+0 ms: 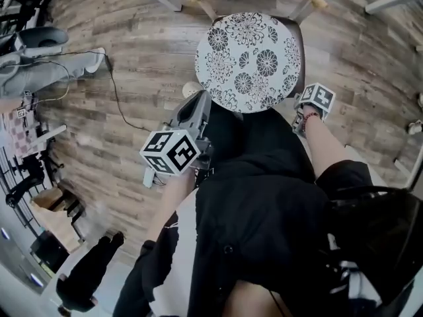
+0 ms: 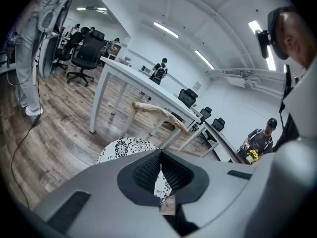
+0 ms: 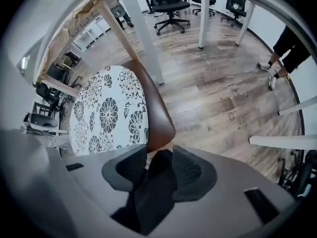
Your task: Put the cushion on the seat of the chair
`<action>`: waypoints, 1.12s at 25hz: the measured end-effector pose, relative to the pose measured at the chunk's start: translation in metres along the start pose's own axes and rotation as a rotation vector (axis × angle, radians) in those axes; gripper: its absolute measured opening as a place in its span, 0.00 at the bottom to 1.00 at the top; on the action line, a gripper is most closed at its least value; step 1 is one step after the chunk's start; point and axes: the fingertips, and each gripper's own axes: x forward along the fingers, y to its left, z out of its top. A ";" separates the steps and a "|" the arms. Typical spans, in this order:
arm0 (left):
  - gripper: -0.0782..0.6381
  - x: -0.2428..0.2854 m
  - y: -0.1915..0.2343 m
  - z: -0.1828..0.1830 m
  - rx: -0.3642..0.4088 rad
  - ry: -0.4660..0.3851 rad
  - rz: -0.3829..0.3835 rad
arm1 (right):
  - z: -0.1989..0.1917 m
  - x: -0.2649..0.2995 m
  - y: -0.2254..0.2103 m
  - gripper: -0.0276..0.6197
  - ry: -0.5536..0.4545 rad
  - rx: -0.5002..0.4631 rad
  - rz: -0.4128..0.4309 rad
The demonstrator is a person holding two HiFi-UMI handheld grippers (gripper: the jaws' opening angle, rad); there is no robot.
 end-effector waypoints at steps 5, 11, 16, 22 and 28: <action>0.13 -0.028 -0.008 -0.002 -0.016 -0.004 0.014 | 0.008 -0.043 0.010 0.20 -0.105 -0.033 -0.004; 0.13 -0.051 -0.018 -0.002 -0.026 -0.040 -0.038 | 0.022 -0.096 0.058 0.07 -0.237 -0.068 0.148; 0.13 -0.102 -0.026 0.005 0.054 -0.063 -0.094 | 0.009 -0.168 0.114 0.07 -0.403 -0.069 0.373; 0.13 -0.165 -0.020 0.025 0.088 -0.147 -0.149 | -0.035 -0.255 0.165 0.07 -0.581 -0.117 0.493; 0.13 -0.209 -0.041 0.041 0.189 -0.229 -0.242 | -0.083 -0.319 0.195 0.07 -0.692 -0.205 0.531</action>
